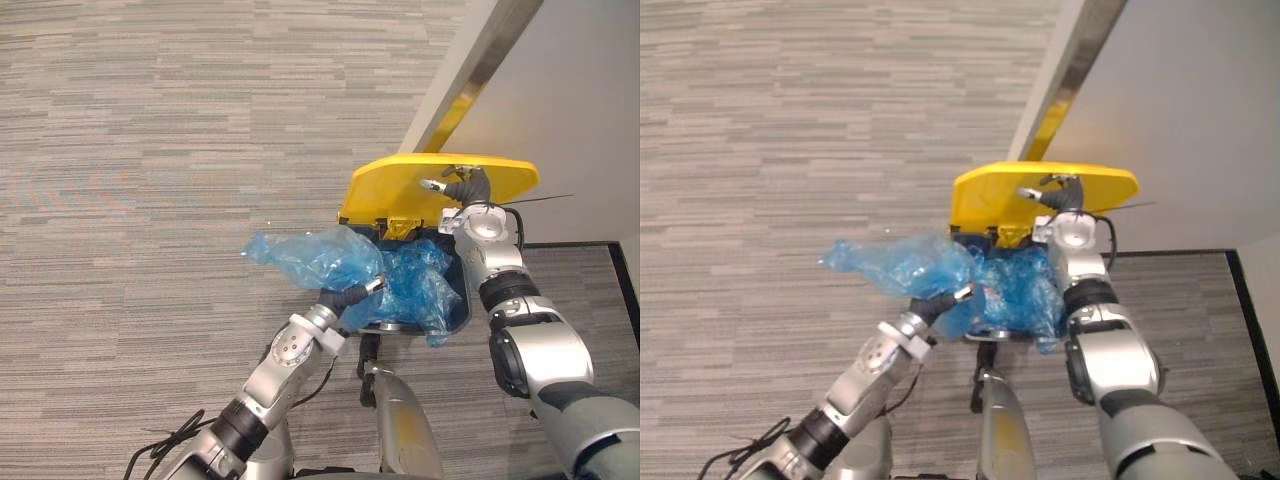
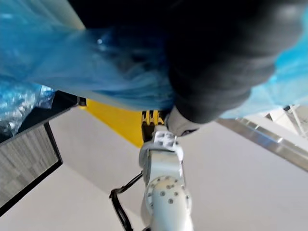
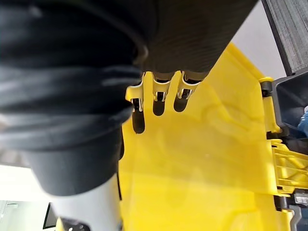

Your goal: Gather rubbish on tea table into small bin, then transfer packed bag to large trash can.

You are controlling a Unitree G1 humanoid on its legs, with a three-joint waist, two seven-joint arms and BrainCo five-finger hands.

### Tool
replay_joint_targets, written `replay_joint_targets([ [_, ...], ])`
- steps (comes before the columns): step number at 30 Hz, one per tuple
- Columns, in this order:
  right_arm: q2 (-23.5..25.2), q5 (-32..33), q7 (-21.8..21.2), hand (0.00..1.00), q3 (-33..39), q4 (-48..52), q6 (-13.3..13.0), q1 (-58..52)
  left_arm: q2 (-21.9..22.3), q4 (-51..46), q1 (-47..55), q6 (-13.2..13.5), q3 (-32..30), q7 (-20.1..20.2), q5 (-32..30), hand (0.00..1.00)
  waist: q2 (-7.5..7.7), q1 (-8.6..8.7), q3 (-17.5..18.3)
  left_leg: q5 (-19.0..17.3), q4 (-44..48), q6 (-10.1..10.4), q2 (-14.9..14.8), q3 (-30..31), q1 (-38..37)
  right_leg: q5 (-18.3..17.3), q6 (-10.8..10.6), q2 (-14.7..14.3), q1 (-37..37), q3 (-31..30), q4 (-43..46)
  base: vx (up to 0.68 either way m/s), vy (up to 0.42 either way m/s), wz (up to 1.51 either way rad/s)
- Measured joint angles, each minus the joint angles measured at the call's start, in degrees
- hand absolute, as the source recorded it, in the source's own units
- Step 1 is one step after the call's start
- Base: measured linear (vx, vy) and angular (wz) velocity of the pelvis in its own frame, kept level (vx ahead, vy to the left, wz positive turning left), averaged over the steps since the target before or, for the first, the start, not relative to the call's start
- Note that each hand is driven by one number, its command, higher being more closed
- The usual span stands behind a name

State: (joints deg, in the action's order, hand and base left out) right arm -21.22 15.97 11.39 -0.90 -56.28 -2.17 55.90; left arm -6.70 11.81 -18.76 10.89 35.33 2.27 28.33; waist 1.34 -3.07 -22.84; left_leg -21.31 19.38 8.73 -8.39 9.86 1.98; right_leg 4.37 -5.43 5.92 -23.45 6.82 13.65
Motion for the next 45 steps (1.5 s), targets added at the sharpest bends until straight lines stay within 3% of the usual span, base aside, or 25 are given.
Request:
replay_joint_targets([
  [9, -1.65, 0.46, 2.49, 0.00, 0.05, 4.27, 0.52, 4.44, 2.59, 17.29, -13.87, -0.30, -3.01, -6.73, -2.45, 1.00, 0.35, 2.67, -3.23, -0.41, 1.87, 0.66, 0.52, -0.64, 3.92, -0.41, -0.14, 0.12, -4.76, -1.15, 2.36, -0.02, -0.027, -0.03],
  [17, -1.10, 2.24, 4.40, 0.00, -0.07, 11.68, 0.06, 4.81, 2.53, 26.53, -19.28, -2.72, -4.92, -8.69, -4.68, 1.00, 1.02, 3.61, -5.62, -0.79, 3.03, 1.14, 0.62, -1.62, 8.05, -0.37, 0.01, -0.14, -9.91, -2.22, 4.21, 0.00, -0.033, -0.04],
  [18, -1.08, 2.31, 4.54, 0.00, -0.49, 11.71, 0.06, 4.81, 2.55, 27.38, -20.49, -2.78, -4.96, -8.78, -4.68, 0.00, 1.01, 3.82, -5.62, -0.78, 2.93, 1.15, 0.49, -1.76, 8.04, -0.34, 0.05, -0.30, -10.04, -2.30, 4.28, 0.05, -0.036, -0.07],
  [24, 0.40, 2.68, 4.77, 0.00, -1.72, 13.10, -0.14, 4.80, 3.29, 30.92, -23.58, -2.82, -4.99, -9.23, -6.02, 0.00, 1.02, 4.21, -5.62, -0.78, 2.50, 1.15, 0.16, -3.28, 8.08, -0.32, 0.11, -1.00, -11.07, -3.37, 4.26, 0.04, -0.019, -0.11],
  [31, 1.65, 2.70, 4.54, 0.00, -3.05, 15.46, -0.14, 4.72, 5.16, 38.84, -24.67, -6.60, -4.99, -8.30, -23.27, 0.00, 0.98, 4.77, -5.54, -0.69, 1.22, 1.29, -0.08, -4.57, 8.76, -0.12, 0.78, -1.46, -12.93, -4.03, 4.28, 0.03, -0.024, -0.05],
  [36, 1.79, 2.73, 4.45, 0.00, -3.93, 15.48, -0.12, 4.64, 6.54, 39.72, -25.42, -6.73, -5.01, -8.28, -27.71, 0.00, 0.93, 4.95, -5.38, -0.51, 0.82, 1.52, -0.07, -4.68, 8.57, -0.08, 0.84, -1.37, -12.92, -4.04, 4.28, 0.00, 0.000, 0.00],
  [42, 2.59, 2.66, 3.40, 0.00, -4.55, 19.47, -0.12, 1.89, 6.34, 40.79, -26.06, -8.23, -5.03, -8.79, -41.13, 0.00, 0.80, 4.97, -5.15, 0.98, -1.45, 2.17, -0.11, -4.85, 7.14, 0.17, 1.24, -1.26, -12.44, -4.11, 4.27, 0.00, -0.033, 0.01],
  [45, 2.65, 2.62, 2.45, 0.00, -5.03, 19.70, -0.15, -0.71, 6.29, 40.79, -25.81, -8.59, -5.02, -9.17, -42.90, 0.00, 0.54, 4.92, -4.46, 1.52, -1.71, 2.27, -0.22, -4.62, 5.90, 0.05, 1.48, -1.25, -11.04, -3.72, 4.10, -0.02, -0.041, 0.05],
])
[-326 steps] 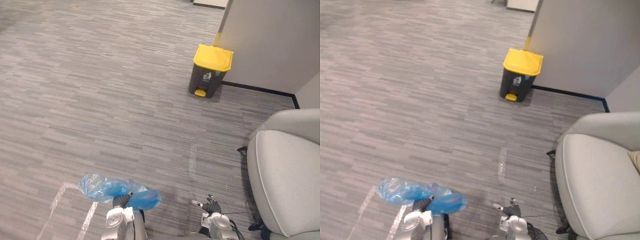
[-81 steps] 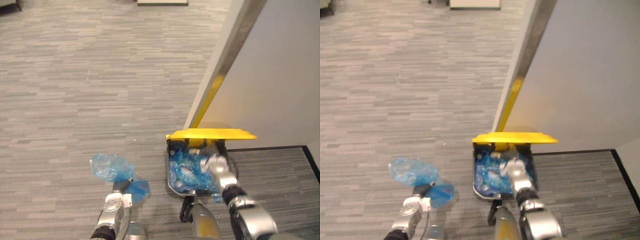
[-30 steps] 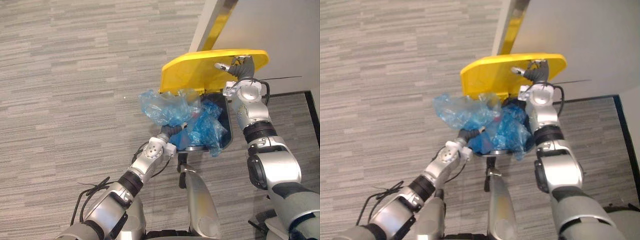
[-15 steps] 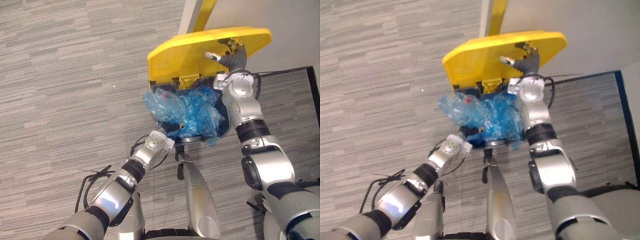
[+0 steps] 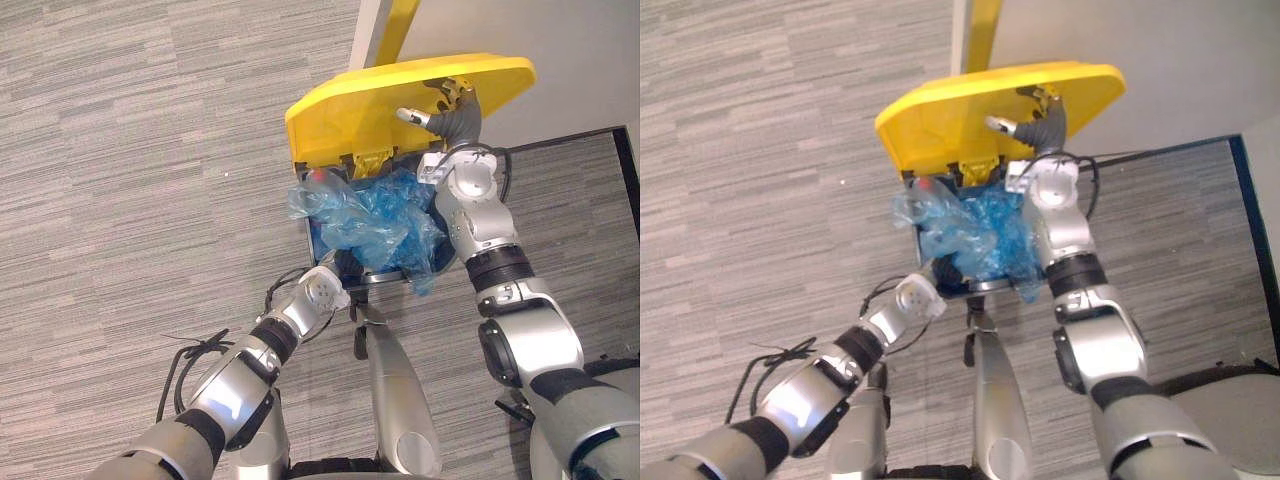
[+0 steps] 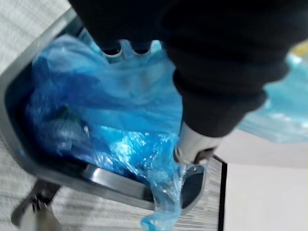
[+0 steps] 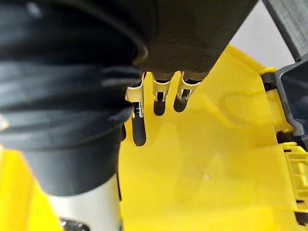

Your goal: Gather rubbish on tea table into small bin, then transfer packed bag to large trash can.

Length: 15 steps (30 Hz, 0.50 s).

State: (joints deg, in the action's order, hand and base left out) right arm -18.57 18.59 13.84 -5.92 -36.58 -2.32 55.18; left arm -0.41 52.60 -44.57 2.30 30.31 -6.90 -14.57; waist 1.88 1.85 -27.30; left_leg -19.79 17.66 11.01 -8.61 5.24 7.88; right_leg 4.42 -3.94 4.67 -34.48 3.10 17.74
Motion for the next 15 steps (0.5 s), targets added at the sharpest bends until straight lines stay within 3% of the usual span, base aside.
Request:
replay_joint_targets([
  [6, 0.36, -0.62, -1.37, 0.00, -1.20, -0.21, -0.11, -7.42, -3.17, -3.88, 5.98, 0.33, -1.29, -0.31, 1.44, 0.00, -0.27, -0.15, 3.44, 0.15, -0.93, -0.28, 0.00, 0.15, -2.22, 0.35, -0.15, 0.00, 3.09, 0.42, -2.47, 0.00, -0.011, 0.01],
  [9, 0.48, -2.30, -1.83, 0.00, -1.06, -0.34, -0.10, -14.38, -5.85, -9.05, 14.73, 1.33, -4.44, -0.22, 4.03, 0.00, -1.02, -0.53, 6.52, -0.02, -1.40, -0.74, 0.03, 0.12, -3.38, 2.05, -0.88, 0.00, 5.64, 0.64, -5.61, 0.01, 0.025, -0.01],
  [15, 2.75, -6.99, -4.19, 0.00, 0.88, -0.42, 0.14, -25.97, -9.68, -14.29, 30.43, 2.34, -11.96, 1.59, 9.34, 0.00, -2.14, -1.33, 8.46, -0.58, -1.36, -1.94, 0.54, -0.10, -8.69, 3.18, -0.69, 0.22, 11.83, 0.45, -7.98, 0.02, 0.059, -0.05],
])
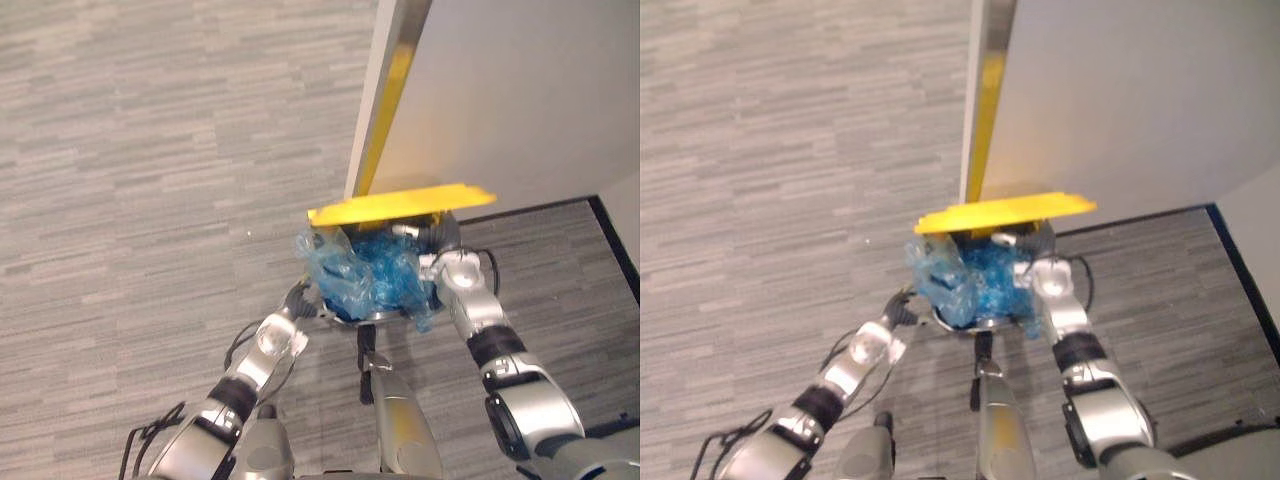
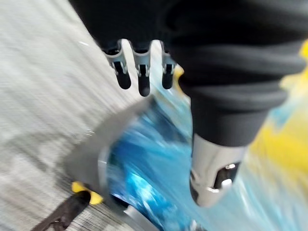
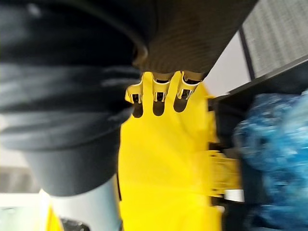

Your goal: Gather rubbish on tea table into small bin, then transfer packed bag to large trash can.

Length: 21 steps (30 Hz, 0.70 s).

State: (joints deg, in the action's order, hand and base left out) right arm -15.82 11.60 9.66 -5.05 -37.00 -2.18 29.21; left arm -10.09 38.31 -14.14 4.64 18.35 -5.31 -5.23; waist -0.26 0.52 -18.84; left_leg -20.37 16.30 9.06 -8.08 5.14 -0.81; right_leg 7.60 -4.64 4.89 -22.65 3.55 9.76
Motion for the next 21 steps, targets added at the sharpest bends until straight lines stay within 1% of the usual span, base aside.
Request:
replay_joint_targets([
  [4, 3.01, -2.84, -1.31, 0.00, 2.56, -0.01, 0.13, -7.17, -1.09, -0.34, 9.26, 0.07, -5.35, 2.22, 2.04, 0.00, 0.14, -0.74, 0.45, -0.54, 0.50, -1.04, 1.79, -0.70, -3.63, 0.59, -1.00, 1.01, 3.18, -1.26, -0.09, -0.05, 0.074, -0.16],
  [5, 3.51, -3.38, -1.64, 0.00, 2.76, 0.02, 0.15, -9.09, -1.11, 0.25, 11.66, 0.12, -7.13, 2.54, 2.03, 0.00, 0.36, -0.94, 0.72, -0.55, 0.47, -1.43, 2.81, -1.22, -4.46, 0.86, -1.55, 1.64, 3.59, -2.24, -0.08, -0.15, 0.107, -0.25],
  [7, 4.68, -4.86, -2.07, 0.00, 2.90, 0.08, 0.14, -12.24, -1.03, 4.64, 14.16, 0.10, -10.19, 3.28, 2.01, 0.00, 0.58, -1.04, 0.95, -0.68, 0.69, -2.05, 4.12, -2.23, -5.94, 0.94, -2.29, 2.43, 4.51, -3.51, 0.10, -0.15, 0.091, -0.34],
  [8, 5.88, -5.12, -2.57, 0.00, 2.90, 0.07, 0.16, -14.79, -1.03, 7.69, 15.93, -0.05, -12.71, 3.25, 1.99, 0.00, 1.03, -1.22, 1.15, -1.06, 1.00, -2.69, 4.80, -3.42, -7.24, 0.30, -2.89, 2.64, 4.68, -4.13, 0.99, -0.15, 0.081, -0.33],
  [9, 6.87, -5.98, -2.83, 0.00, 3.02, 0.08, 0.15, -16.86, -1.01, 9.90, 17.19, -0.20, -14.72, 3.23, 2.00, 0.00, 1.56, -0.95, 1.48, -1.30, 1.57, -3.13, 5.18, -3.58, -7.39, -0.58, -2.62, 3.10, 4.73, -4.19, 1.71, -0.15, 0.074, -0.25],
  [10, 7.45, -6.84, -3.09, 0.00, 3.16, 0.06, 0.14, -19.35, -0.85, 12.00, 18.21, -0.40, -16.84, 3.25, 2.06, 0.00, 2.37, -0.76, 1.42, -1.24, 2.36, -3.05, 5.58, -3.24, -7.42, -2.73, -3.01, 3.67, 4.77, -3.09, 2.01, -0.13, 0.051, -0.09],
  [11, 7.65, -7.17, -3.48, 0.00, 3.47, 0.01, 0.17, -21.73, -0.14, 13.95, 18.42, -0.51, -19.11, 3.23, 2.14, 0.00, 1.61, -0.97, 1.70, -0.92, 2.38, -3.34, 4.65, -3.59, -7.29, -5.72, -3.65, 4.19, 4.33, -0.71, 3.90, -0.15, 0.007, -0.13],
  [12, 9.37, -7.18, -3.81, 0.00, 4.77, -0.34, 0.28, -24.92, 0.59, 16.22, 19.61, -0.78, -22.15, 3.08, 2.81, 0.00, 1.88, -1.44, 1.84, -0.49, 2.45, -3.09, 3.94, -5.09, -7.04, -9.17, 0.34, 5.55, -0.53, 0.20, 17.82, -0.14, -0.026, -0.13],
  [13, 10.40, -7.50, -4.01, 0.00, 5.11, -0.79, 0.34, -27.14, 0.84, 17.05, 20.53, -1.49, -23.58, 2.93, 3.19, 0.00, 2.85, -1.31, 2.53, -0.44, 2.52, -2.97, 3.96, -5.06, -7.29, -10.94, 1.85, 6.04, -2.33, 0.11, 28.11, -0.08, -0.088, 0.07],
  [14, 12.19, -8.88, -4.35, 0.00, 6.42, -2.66, 0.35, -30.56, 0.78, 16.99, 21.90, -2.32, -25.09, 2.71, 3.36, 0.00, 3.95, -1.28, 3.99, -0.44, 2.52, -2.61, 3.91, -4.28, -7.30, -14.10, 2.12, 6.02, -2.09, 0.06, 39.36, 0.02, -0.145, 0.22],
  [15, 12.91, -9.50, -4.52, 0.00, 7.23, -3.70, 0.39, -31.67, 0.73, 16.92, 22.12, -2.57, -25.55, 2.68, 3.52, 0.00, 4.56, -1.30, 4.52, -0.46, 2.56, -2.40, 3.95, -4.05, -7.27, -15.35, 2.33, 5.91, -1.21, 0.02, 41.87, 0.04, -0.178, 0.23],
  [16, 14.04, -10.01, -4.75, 0.00, 9.54, -7.51, 0.51, -33.87, 0.87, 16.69, 22.05, -2.87, -27.06, 2.60, 4.13, 0.00, 6.01, -1.55, 5.79, -1.35, 3.79, -1.26, 4.36, -3.80, -6.36, -20.87, 1.24, 4.66, 1.60, 0.07, 39.21, 0.02, -0.171, -0.15],
  [17, 14.68, -10.78, -4.78, 0.00, 11.54, -10.66, 0.70, -34.13, 2.70, 16.67, 21.66, -3.08, -29.48, 2.34, 4.37, 0.00, 3.96, -2.57, 7.00, -1.70, 4.24, -1.28, 2.60, -4.36, -4.30, -24.21, 3.17, 1.14, 4.73, 0.14, 28.20, -0.03, -0.100, -0.54],
  [18, 13.84, -11.42, -4.80, 0.00, 13.07, -11.57, 0.86, -33.65, 4.88, 16.82, 21.07, -3.29, -30.97, 2.10, 4.44, 0.00, 0.89, -3.75, 8.01, -1.18, 3.32, -2.98, 0.21, -4.71, -3.10, -22.20, 4.34, -1.34, 4.65, 0.23, 25.27, -0.04, -0.066, -0.79],
  [19, 13.30, -11.48, -4.76, 0.00, 14.69, -11.69, 0.91, -33.43, 6.31, 16.23, 21.25, -3.17, -32.51, 2.07, 4.40, 0.00, -0.16, -4.08, 8.37, 0.27, 1.45, -2.25, -1.16, -6.53, -2.77, -23.53, 4.74, -0.99, 3.41, 2.15, 29.44, 0.03, -0.064, -0.64],
  [20, 14.31, -11.66, -4.38, 0.00, 15.98, -12.66, 0.93, -34.46, 5.83, 15.57, 21.16, -3.05, -34.24, 1.64, 4.84, 0.00, 2.86, -3.10, 10.52, 2.68, -1.29, -0.36, 1.54, -7.86, -3.87, -27.35, 2.89, 2.23, 6.32, 2.74, 29.44, 0.02, -0.095, -0.49],
  [21, 13.80, -11.39, -4.19, 0.00, 16.34, -15.08, 1.25, -34.74, 6.48, 16.59, 20.46, -3.16, -34.11, 1.58, 4.91, 0.00, 1.42, -3.66, 11.34, 3.33, -2.41, -0.47, 0.19, -8.64, -3.69, -26.56, 5.41, 0.47, 7.87, 2.61, 24.96, 0.01, -0.086, -0.29],
])
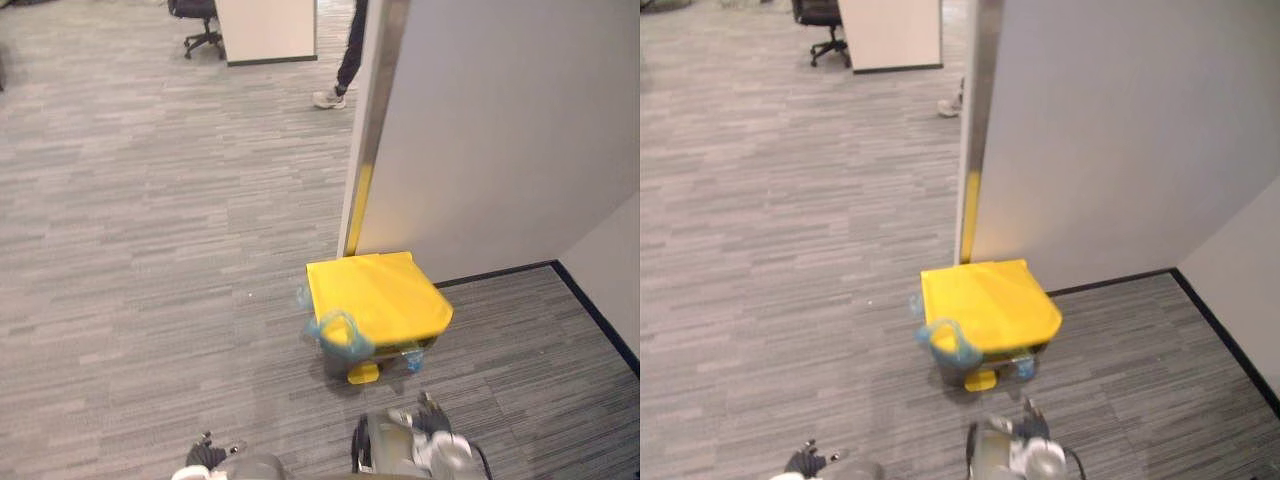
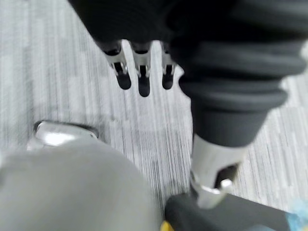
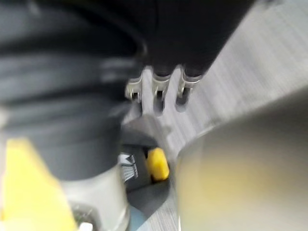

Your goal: Gather rubbish on tea table into small bin, then transfer packed bag to large trash can.

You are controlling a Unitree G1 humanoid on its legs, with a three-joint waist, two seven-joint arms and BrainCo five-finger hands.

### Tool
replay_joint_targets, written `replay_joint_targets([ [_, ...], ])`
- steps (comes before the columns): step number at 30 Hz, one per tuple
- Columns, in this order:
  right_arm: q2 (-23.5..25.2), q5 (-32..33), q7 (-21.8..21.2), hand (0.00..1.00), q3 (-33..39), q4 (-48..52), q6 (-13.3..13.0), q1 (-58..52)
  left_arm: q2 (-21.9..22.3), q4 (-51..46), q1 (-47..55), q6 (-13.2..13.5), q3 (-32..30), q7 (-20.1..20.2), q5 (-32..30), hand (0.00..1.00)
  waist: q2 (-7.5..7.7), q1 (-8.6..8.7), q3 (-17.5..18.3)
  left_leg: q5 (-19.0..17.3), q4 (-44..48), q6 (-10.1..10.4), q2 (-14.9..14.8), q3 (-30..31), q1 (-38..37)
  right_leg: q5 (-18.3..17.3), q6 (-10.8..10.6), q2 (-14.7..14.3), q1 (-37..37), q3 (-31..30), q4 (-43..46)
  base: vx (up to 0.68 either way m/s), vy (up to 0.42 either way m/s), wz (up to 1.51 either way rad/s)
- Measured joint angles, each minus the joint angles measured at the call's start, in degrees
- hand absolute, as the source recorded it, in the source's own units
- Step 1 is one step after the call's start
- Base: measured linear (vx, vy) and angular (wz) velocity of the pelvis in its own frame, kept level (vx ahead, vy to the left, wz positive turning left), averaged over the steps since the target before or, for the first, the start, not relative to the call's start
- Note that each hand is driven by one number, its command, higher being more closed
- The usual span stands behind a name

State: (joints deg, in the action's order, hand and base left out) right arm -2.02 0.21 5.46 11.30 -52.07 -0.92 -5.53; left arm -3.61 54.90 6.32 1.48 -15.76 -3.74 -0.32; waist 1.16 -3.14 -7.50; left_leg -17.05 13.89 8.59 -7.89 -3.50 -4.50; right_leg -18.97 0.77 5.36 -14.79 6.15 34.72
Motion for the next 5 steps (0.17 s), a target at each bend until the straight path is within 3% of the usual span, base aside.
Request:
replay_joint_targets([
  [1, -0.08, -0.19, 0.21, 0.00, 0.44, -0.20, -0.07, -0.11, 0.54, 0.29, -0.20, 0.17, -0.07, 0.04, -0.01, 0.00, -0.10, 0.05, 0.48, 0.39, -0.61, -0.63, -0.25, -0.09, 0.17, 1.14, 0.46, -0.73, 0.31, 0.06, -1.83, -0.05, -0.028, -0.22],
  [2, -0.18, -0.23, 0.34, 0.00, 0.77, -1.23, -0.05, -0.10, 2.13, 0.97, -0.96, 0.33, -0.07, 0.05, -0.01, 0.00, -0.41, 0.36, 1.75, 1.91, -2.23, -2.97, -0.23, -0.72, 0.03, 2.86, 0.60, -1.08, 0.90, 0.07, -4.44, -0.05, -0.009, -0.04],
  [3, -0.02, -0.22, 0.35, 0.00, 1.56, -2.14, 0.01, -0.07, 3.71, 0.88, -1.30, 0.41, -0.14, 0.04, -0.37, 0.00, -0.47, 0.53, 2.71, 3.00, -3.95, -3.44, -0.14, -0.72, -0.17, 3.98, 0.53, -1.41, 0.93, -0.12, -6.03, -0.04, 0.010, -0.06],
  [5, -0.19, -0.19, 0.53, 0.00, 1.94, -3.68, 0.12, 0.72, 4.14, 1.04, -1.77, 0.64, 0.48, 0.15, -0.43, 0.00, -0.86, 0.58, 3.26, 4.04, -5.78, -2.46, -0.15, -0.88, -0.58, 5.33, 0.19, -1.57, 1.11, -0.19, -7.87, -0.06, 0.024, -0.04],
])
